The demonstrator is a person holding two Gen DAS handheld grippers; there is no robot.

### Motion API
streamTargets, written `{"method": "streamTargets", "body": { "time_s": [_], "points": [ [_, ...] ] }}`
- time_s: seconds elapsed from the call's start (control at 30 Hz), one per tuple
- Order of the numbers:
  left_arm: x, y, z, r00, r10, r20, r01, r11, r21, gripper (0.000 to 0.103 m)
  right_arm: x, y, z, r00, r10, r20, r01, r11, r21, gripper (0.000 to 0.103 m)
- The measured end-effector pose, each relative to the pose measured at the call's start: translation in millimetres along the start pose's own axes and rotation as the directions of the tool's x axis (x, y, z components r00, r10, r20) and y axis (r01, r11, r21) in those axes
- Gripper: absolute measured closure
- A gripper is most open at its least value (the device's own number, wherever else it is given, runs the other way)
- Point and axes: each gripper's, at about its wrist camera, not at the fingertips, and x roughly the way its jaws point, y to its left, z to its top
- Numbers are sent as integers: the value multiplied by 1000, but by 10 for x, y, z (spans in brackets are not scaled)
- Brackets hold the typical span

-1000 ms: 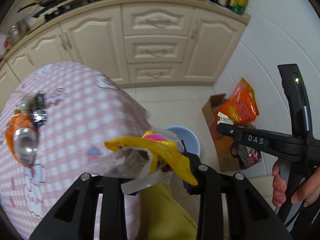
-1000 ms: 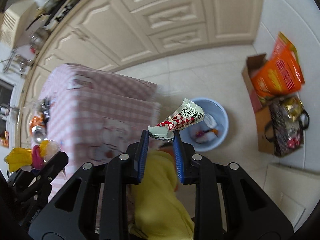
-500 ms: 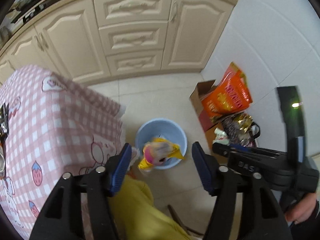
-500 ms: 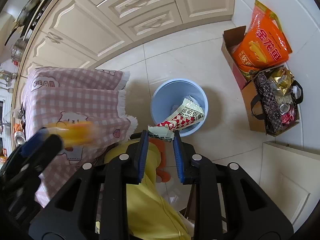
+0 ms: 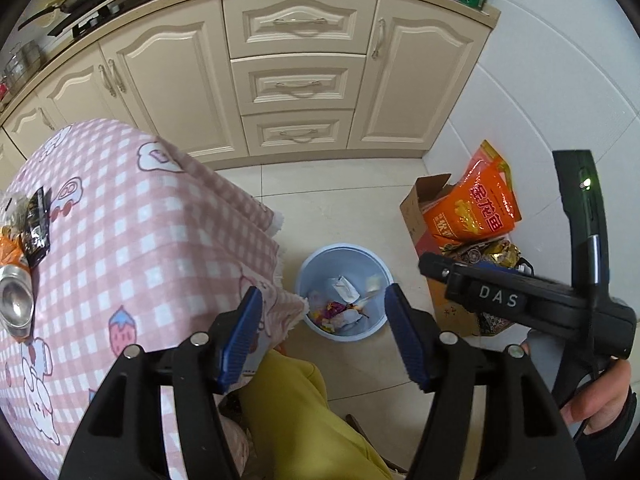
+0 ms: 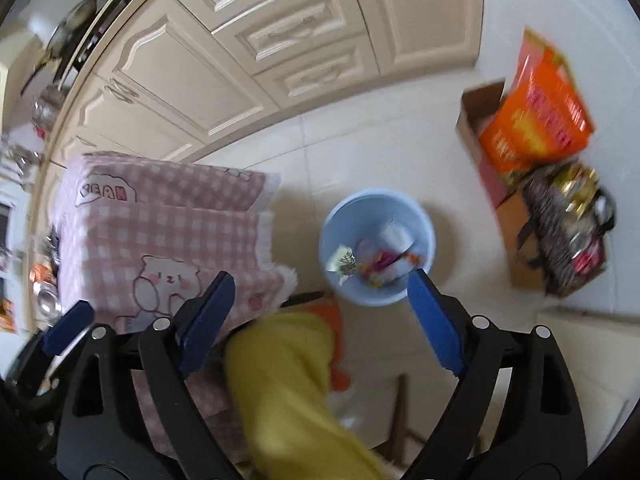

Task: Collect trash
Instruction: 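Move both tools back over the table toward the orange can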

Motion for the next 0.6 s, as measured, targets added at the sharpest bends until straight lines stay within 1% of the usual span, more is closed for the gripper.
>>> {"method": "streamTargets", "body": {
  "time_s": [0.07, 0.23, 0.47, 0.6],
  "points": [
    [-10, 27, -10, 1000, -1, 1, 1, 1000, -4, 40, 2, 30, -17, 1000, -14, -12, 14, 1000, -20, 16],
    [-25, 48, -47, 1000, -3, 1, 3, 1000, -6, 40, 28, 27, -119, 998, -36, -42, 35, 999, -16, 16],
    [-118, 84, -135, 1000, 0, 11, 0, 1000, -15, 40, -129, 93, -215, 999, -42, -23, 41, 999, -26, 16],
    [-239, 145, -193, 999, 25, 35, -24, 999, -24, 38, -241, 214, -262, 999, -32, -5, 32, 998, -52, 16]
  ]
}}
